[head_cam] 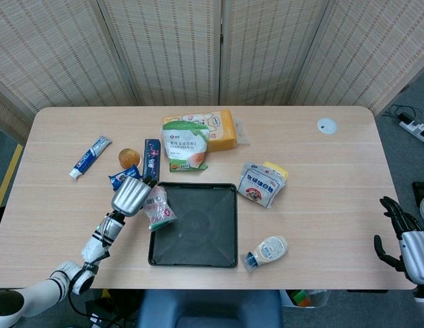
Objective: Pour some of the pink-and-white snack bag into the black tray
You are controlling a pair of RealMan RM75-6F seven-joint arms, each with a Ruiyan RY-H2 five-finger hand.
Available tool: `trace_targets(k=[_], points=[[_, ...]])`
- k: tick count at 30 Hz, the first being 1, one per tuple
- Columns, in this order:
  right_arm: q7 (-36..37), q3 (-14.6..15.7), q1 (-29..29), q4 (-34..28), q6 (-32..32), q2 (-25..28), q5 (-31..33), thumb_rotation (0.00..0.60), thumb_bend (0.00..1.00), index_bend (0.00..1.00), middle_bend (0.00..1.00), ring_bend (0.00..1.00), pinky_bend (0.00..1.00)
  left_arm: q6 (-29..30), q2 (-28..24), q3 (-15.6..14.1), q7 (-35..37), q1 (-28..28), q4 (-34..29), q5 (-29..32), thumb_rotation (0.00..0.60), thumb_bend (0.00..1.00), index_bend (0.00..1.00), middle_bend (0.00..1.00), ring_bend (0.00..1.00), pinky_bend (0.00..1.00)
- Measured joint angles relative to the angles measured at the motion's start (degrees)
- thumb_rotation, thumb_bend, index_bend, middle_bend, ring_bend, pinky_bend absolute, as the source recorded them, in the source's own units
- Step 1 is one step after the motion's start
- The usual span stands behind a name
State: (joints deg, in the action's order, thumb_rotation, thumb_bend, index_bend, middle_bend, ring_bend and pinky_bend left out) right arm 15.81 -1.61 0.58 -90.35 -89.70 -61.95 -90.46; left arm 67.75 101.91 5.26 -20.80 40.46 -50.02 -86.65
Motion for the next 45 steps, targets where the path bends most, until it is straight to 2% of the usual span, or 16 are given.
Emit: trace_targets(k=[12,30,38,45], points=[[0.08,-0.01,-0.07,0.07,0.1,-0.05,0.14,0.6,0.55,0.0,0.09,0.25,0.2,6.01,3.91,-1.43,-7.07,-1.42,5.48,-2.83,0.6,0.72,0.71,0.78,0.88,1.0],[-0.01,-0.09,-0.13,0.11,0.24,-0.04,0.33,0.6,0.55,0.0,0.09,0.25,0.2,10.14,7.28,-1.66,-9.76,-1.8,10.07,-4.82,0.6,0.72,0.71,0.79,0.88,1.0],[-0.13,-0.13,-0.24,0.21,0.19,-0.07,0.52,0.6,0.55,0.0,0.09,0.24,0.2,8.89,7.54,-0.67,-2.68,-2.06,8.69,-3.24,0.6,0.72,0.71,0.79,0.88,1.0],[-0.52,-0.21,-0.28,0.15,0.15,-0.06,0.61,0.6,0.55,0.0,0.09,0.24,0.2,3.51,4.69,1.51,9.96,-2.33,-0.16,1.09,0.6,0.72,0.72,0.79,0.88,1.0]])
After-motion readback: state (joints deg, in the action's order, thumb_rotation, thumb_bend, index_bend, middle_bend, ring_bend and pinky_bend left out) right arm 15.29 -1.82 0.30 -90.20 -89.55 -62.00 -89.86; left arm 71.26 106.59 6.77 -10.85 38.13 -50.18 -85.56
